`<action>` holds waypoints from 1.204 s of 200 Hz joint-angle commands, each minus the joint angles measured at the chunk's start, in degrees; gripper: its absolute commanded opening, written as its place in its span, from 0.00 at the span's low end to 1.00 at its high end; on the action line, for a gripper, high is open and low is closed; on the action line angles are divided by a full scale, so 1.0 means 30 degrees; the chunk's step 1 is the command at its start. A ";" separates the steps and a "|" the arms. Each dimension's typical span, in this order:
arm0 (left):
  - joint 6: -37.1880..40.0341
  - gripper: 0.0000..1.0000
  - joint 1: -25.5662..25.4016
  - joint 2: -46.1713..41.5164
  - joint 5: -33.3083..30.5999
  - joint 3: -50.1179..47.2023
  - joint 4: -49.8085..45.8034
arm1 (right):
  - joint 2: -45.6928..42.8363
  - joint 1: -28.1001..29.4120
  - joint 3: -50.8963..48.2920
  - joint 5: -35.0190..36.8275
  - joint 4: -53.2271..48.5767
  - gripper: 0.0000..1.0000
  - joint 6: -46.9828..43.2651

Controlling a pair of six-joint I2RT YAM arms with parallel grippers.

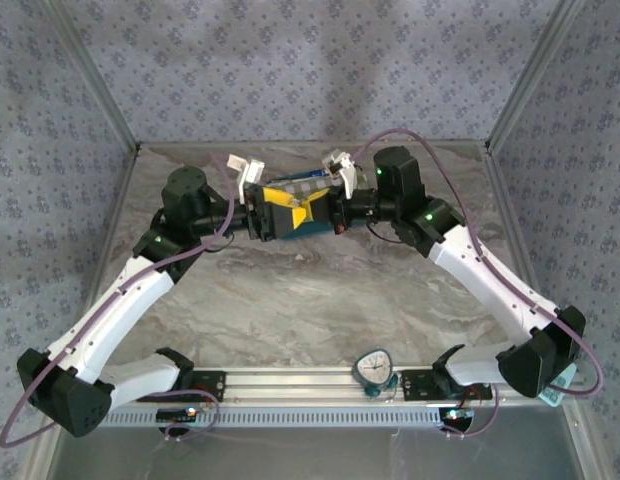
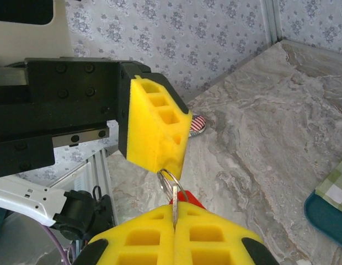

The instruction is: Remove the keys from the keyring

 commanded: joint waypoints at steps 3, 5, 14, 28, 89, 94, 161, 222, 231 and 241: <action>0.0209 0.94 -0.0225 -0.0002 0.0320 0.0618 0.0121 | 0.0007 0.0082 0.0879 0.0578 0.0036 0.00 0.0313; 0.0210 0.94 -0.0234 0.0010 0.0302 0.0620 0.0121 | 0.0021 0.0083 0.0884 0.0630 0.0038 0.00 0.0310; 0.0210 0.94 -0.0267 -0.0022 0.0253 0.0648 0.0091 | 0.0038 0.0091 0.0914 0.0720 -0.0032 0.00 0.0282; 0.0239 0.94 -0.0343 -0.0016 0.0211 0.0675 0.0062 | 0.0022 0.0099 0.0916 0.0837 -0.0047 0.00 0.0280; 0.0451 0.94 -0.0630 -0.0155 -0.0253 0.0794 -0.0172 | 0.0167 0.0127 0.1224 0.1860 -0.0654 0.00 -0.0006; 0.0444 0.94 -0.0637 -0.0162 -0.0259 0.0796 -0.0198 | 0.0190 0.0121 0.1251 0.1934 -0.0709 0.00 -0.0035; 0.0808 0.94 -0.0696 -0.0284 -0.0638 0.0972 -0.0754 | 0.0153 0.0366 0.1386 0.2683 -0.1006 0.00 -0.0547; 0.0884 0.93 -0.0834 -0.0196 -0.0613 0.1257 -0.0905 | 0.0198 0.0547 0.1487 0.3265 -0.1364 0.00 -0.0980; 0.0884 0.93 -0.0936 -0.0128 -0.0586 0.1322 -0.0905 | 0.0182 0.0576 0.1514 0.3255 -0.1326 0.00 -0.0951; 0.0884 0.93 -0.1070 -0.0037 -0.0575 0.1385 -0.0893 | 0.0221 0.0648 0.1518 0.3315 -0.1289 0.00 -0.0975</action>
